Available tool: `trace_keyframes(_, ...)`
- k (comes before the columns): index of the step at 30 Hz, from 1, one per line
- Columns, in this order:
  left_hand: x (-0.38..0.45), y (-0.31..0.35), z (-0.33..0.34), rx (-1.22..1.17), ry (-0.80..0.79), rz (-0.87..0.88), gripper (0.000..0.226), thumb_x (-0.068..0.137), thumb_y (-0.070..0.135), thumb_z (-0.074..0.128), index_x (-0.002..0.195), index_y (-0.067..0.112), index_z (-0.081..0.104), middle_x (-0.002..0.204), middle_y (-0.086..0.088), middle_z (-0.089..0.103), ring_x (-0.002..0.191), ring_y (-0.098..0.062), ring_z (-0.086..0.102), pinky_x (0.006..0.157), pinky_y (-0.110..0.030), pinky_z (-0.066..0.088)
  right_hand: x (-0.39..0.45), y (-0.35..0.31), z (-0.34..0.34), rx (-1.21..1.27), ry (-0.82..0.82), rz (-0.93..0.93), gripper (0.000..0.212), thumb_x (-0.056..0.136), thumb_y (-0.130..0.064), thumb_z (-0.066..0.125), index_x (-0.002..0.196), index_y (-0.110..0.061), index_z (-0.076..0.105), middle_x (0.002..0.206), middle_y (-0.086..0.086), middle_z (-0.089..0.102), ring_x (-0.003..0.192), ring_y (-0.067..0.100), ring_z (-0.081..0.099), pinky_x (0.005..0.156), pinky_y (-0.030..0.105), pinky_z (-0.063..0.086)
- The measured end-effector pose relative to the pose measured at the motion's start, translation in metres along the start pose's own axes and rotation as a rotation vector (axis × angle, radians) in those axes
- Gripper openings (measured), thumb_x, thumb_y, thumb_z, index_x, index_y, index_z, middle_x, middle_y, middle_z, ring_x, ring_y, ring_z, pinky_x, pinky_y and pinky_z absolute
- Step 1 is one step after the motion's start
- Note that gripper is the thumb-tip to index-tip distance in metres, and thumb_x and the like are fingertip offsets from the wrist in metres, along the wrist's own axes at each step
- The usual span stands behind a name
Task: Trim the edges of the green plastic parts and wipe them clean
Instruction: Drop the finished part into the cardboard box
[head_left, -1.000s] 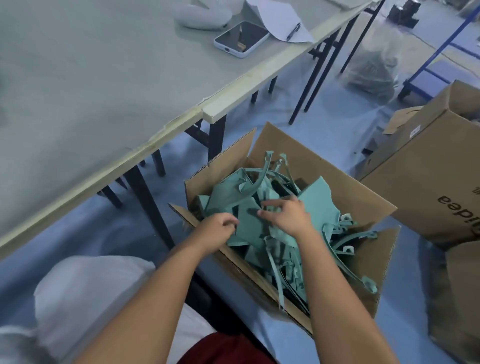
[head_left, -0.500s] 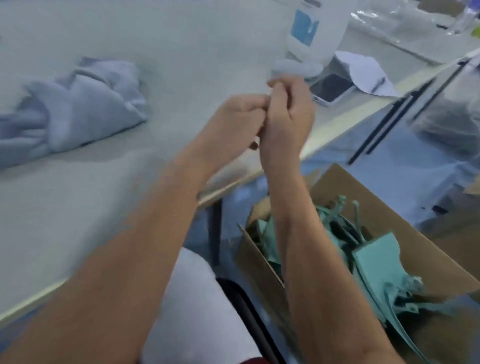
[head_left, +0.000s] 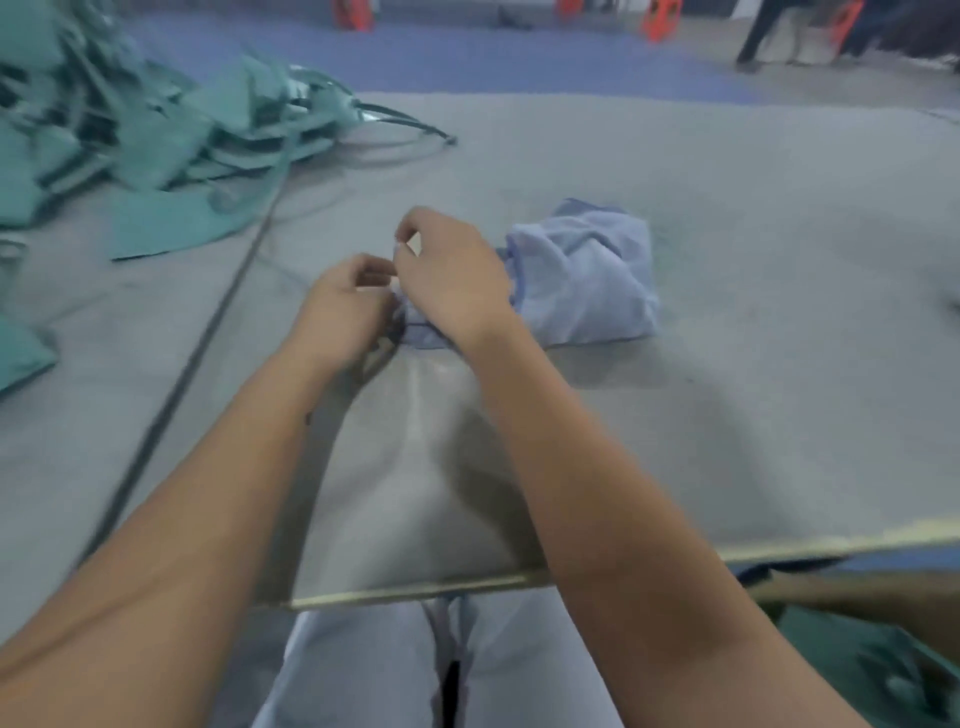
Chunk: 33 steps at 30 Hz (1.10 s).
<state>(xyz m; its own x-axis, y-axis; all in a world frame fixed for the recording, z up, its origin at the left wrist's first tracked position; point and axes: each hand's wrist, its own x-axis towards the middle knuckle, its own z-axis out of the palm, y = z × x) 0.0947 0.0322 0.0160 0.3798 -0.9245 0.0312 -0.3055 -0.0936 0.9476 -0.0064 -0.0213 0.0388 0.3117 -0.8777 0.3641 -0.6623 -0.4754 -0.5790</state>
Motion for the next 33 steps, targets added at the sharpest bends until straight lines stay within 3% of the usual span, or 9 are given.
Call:
trace_keyframes(3,0.014,-0.007,-0.001,0.37,-0.098,0.031,0.059,0.077,0.026,0.074,0.131,0.018,0.05,0.113,-0.003,0.061,0.081,-0.021,0.062,0.062,-0.028,0.05,-0.008,0.013,0.006,-0.071,0.038,0.006,0.018,0.092,-0.025,0.046,0.102,-0.022,0.06,0.089,0.003,0.069,0.09,0.025,0.062,0.072,0.034,0.039)
trace_keyframes(7,0.031,0.028,0.01,0.858,-0.185,0.148,0.007,0.065,0.018,0.063,0.061,0.015,0.057,0.07,-0.012,0.065,0.067,-0.027,0.061,0.051,-0.027,0.036,-0.02,0.022,-0.005,0.098,0.15,-0.164,0.018,0.086,-0.023,0.054,0.069,-0.021,0.051,0.054,-0.007,0.047,0.06,0.017,0.05,0.057,0.033,0.035)
trace_keyframes(11,0.046,0.051,0.022,0.139,-0.076,0.239,0.02,0.083,0.009,0.066,0.07,0.022,0.058,0.064,-0.004,0.057,0.064,-0.024,0.058,0.064,-0.034,0.049,-0.015,0.027,-0.026,0.471,0.168,-0.077,0.018,0.076,-0.011,0.049,0.061,-0.002,0.05,0.051,0.014,0.052,0.049,0.013,0.041,0.051,0.032,0.036)
trace_keyframes(14,0.045,0.067,0.029,-0.162,-0.023,0.396,0.016,0.088,0.004,0.064,0.088,0.02,0.062,0.075,-0.002,0.06,0.069,-0.016,0.055,0.069,-0.037,0.051,-0.008,0.046,-0.045,0.422,0.183,0.026,0.023,0.079,-0.018,0.047,0.069,0.0,0.058,0.063,0.019,0.059,0.052,0.016,0.052,0.049,0.031,0.041)
trace_keyframes(18,0.042,0.074,0.035,-0.23,-0.107,0.531,0.038,0.086,-0.01,0.057,0.111,0.019,0.058,0.11,-0.002,0.065,0.105,-0.005,0.061,0.097,-0.025,0.048,0.004,0.088,-0.054,-0.18,0.235,0.144,0.028,0.087,-0.025,0.054,0.109,-0.013,0.066,0.128,0.016,0.051,0.119,0.031,0.046,0.096,0.032,0.036)
trace_keyframes(22,0.052,0.045,0.004,-0.134,0.251,0.428,0.046,0.078,-0.009,0.051,0.11,0.023,0.06,0.121,0.003,0.063,0.115,-0.012,0.057,0.104,-0.028,0.043,0.003,0.105,-0.059,-0.404,0.357,0.263,0.035,0.086,-0.018,0.049,0.117,-0.013,0.066,0.143,0.016,0.042,0.132,0.03,0.036,0.108,0.035,0.023)
trace_keyframes(26,0.066,0.001,-0.048,0.258,0.607,0.291,0.041,0.078,-0.001,0.051,0.107,0.023,0.068,0.145,-0.001,0.047,0.137,-0.022,0.037,0.116,-0.03,0.022,0.005,0.088,-0.054,-0.533,0.315,0.247,0.023,0.079,-0.01,0.044,0.084,-0.007,0.067,0.09,0.014,0.058,0.099,0.035,0.052,0.076,0.04,0.029)
trace_keyframes(30,0.076,-0.027,-0.08,0.606,0.497,0.092,0.04,0.085,0.013,0.053,0.12,0.029,0.062,0.163,-0.009,0.006,0.15,-0.028,-0.002,0.118,-0.035,0.005,-0.001,0.07,-0.038,-0.703,0.001,0.446,0.023,0.083,-0.04,0.049,0.088,-0.018,0.056,0.103,0.008,0.058,0.11,0.033,0.048,0.097,0.048,0.028)
trace_keyframes(33,0.087,-0.032,-0.089,0.725,0.402,-0.052,0.042,0.088,0.024,0.051,0.129,0.032,0.055,0.162,-0.011,-0.007,0.148,-0.031,-0.014,0.118,-0.047,0.001,-0.001,0.068,-0.029,-0.792,-0.101,0.417,0.018,0.081,-0.031,0.049,0.097,-0.021,0.052,0.117,0.007,0.051,0.119,0.033,0.039,0.104,0.055,0.024)
